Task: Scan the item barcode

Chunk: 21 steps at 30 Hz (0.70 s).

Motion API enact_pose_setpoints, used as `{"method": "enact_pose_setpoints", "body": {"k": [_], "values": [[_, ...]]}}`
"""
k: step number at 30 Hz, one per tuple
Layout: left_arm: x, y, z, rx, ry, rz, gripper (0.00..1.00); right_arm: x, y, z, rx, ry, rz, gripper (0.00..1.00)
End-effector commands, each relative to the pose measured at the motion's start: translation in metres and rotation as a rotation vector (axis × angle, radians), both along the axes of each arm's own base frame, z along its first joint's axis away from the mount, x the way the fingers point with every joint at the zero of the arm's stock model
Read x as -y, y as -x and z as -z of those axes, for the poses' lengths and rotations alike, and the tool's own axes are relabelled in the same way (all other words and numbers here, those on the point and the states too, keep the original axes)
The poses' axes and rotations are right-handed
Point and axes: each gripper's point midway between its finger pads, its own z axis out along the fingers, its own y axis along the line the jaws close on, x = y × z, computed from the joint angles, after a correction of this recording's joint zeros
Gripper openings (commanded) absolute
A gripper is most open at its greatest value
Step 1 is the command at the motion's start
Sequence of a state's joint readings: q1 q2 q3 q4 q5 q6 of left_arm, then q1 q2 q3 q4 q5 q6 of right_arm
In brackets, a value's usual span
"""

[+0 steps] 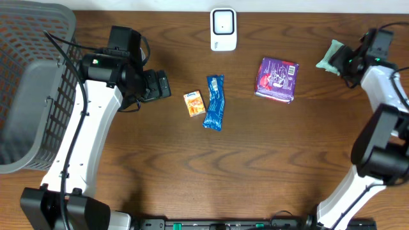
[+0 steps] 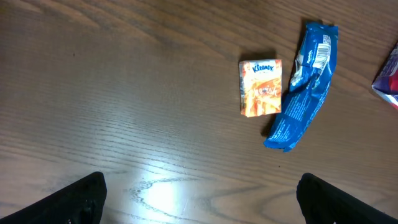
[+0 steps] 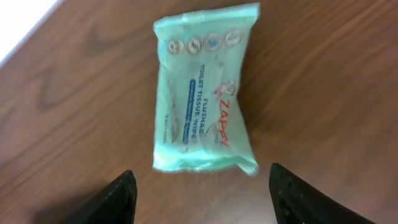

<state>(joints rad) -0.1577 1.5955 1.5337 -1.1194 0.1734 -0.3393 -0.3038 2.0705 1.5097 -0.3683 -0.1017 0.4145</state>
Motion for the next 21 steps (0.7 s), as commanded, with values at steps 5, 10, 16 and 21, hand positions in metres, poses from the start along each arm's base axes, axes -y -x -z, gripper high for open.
{"method": "enact_pose_setpoints", "body": {"k": [5, 10, 16, 21], "values": [[-0.003, -0.001, 0.000, 0.001, -0.011, -0.001, 0.98, 0.009, -0.012, 0.052, 0.022, -0.116, -0.005, 0.61], [-0.003, -0.001, 0.000, 0.001, -0.011, -0.001, 0.98, 0.014, -0.009, 0.066, -0.006, -0.085, -0.011, 0.55], [-0.003, -0.001, 0.000, 0.001, -0.011, -0.001, 0.98, 0.015, -0.016, 0.073, 0.014, -0.045, -0.056, 0.60], [-0.003, -0.001, 0.000, 0.001, -0.011, -0.001, 0.98, 0.014, -0.020, 0.069, 0.035, -0.036, -0.086, 0.49]]}}
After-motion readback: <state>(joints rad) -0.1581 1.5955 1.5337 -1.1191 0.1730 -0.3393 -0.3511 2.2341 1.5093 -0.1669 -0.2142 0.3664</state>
